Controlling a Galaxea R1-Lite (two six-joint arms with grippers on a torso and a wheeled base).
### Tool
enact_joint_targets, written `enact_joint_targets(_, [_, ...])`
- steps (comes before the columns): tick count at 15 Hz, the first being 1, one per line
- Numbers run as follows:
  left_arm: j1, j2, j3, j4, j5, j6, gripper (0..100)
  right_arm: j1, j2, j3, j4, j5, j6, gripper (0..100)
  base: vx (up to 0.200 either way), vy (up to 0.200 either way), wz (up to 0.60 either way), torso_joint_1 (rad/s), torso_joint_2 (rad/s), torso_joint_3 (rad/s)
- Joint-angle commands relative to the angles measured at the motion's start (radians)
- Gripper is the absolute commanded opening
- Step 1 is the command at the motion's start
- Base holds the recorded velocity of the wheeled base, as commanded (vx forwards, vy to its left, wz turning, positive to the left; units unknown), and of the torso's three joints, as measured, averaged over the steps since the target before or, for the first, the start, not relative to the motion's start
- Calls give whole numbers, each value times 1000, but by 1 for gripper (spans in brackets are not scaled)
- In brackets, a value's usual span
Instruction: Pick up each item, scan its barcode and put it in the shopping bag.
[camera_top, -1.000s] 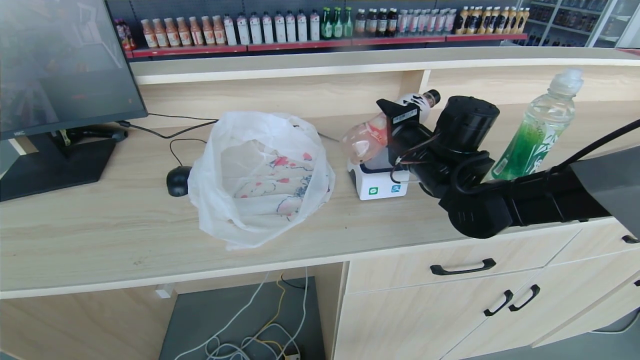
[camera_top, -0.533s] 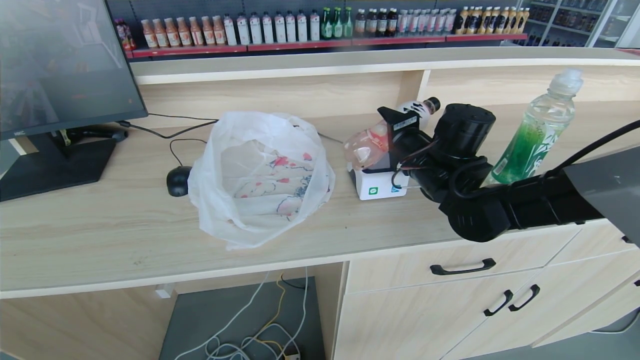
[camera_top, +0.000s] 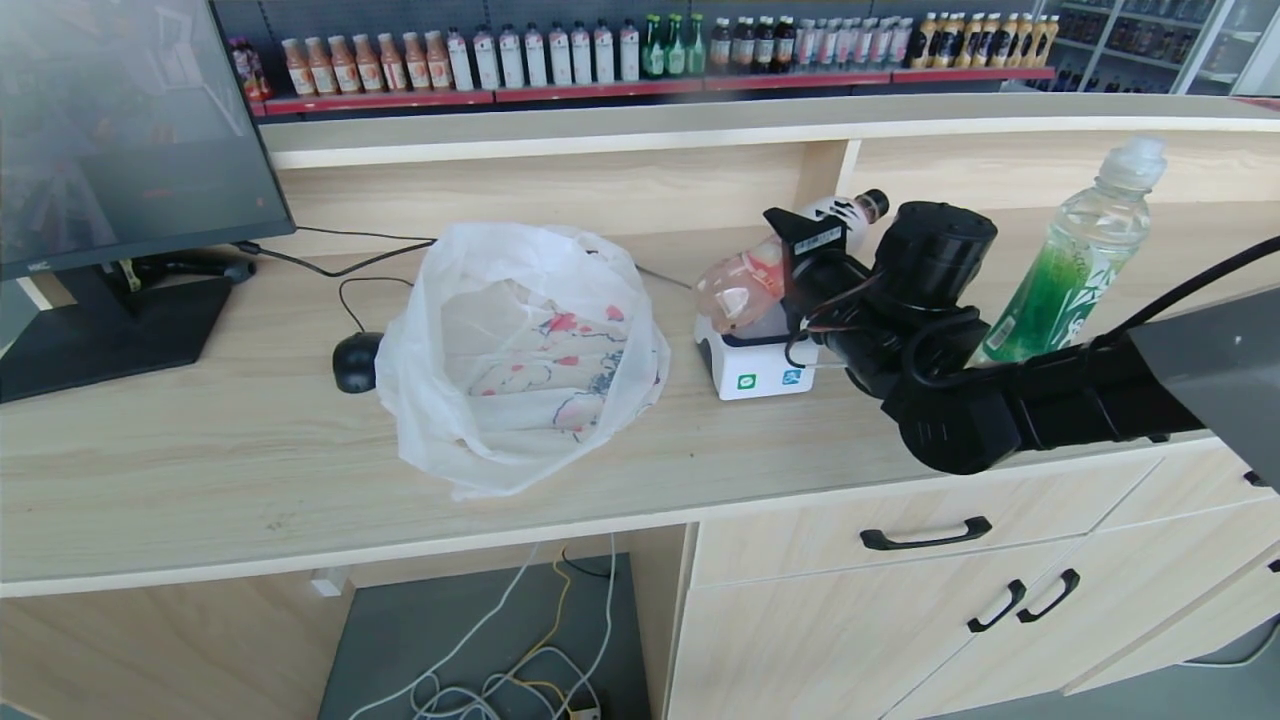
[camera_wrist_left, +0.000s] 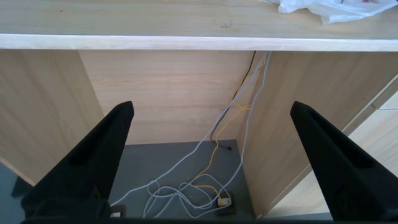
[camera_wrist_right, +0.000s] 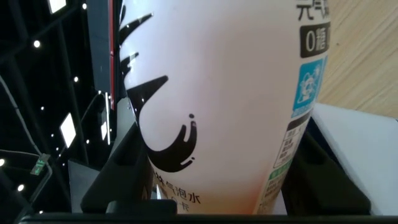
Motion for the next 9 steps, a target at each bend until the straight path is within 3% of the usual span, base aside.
enact_joint_targets(1, [0, 0, 0, 0, 0, 0, 100, -1, 1, -4, -2, 1, 2, 0, 0, 0, 0, 0, 0, 0])
enact_joint_targets(9, [0, 0, 0, 0, 0, 0, 100, -1, 8, -1, -3, 0, 2, 0, 0, 0, 0, 0, 0, 0])
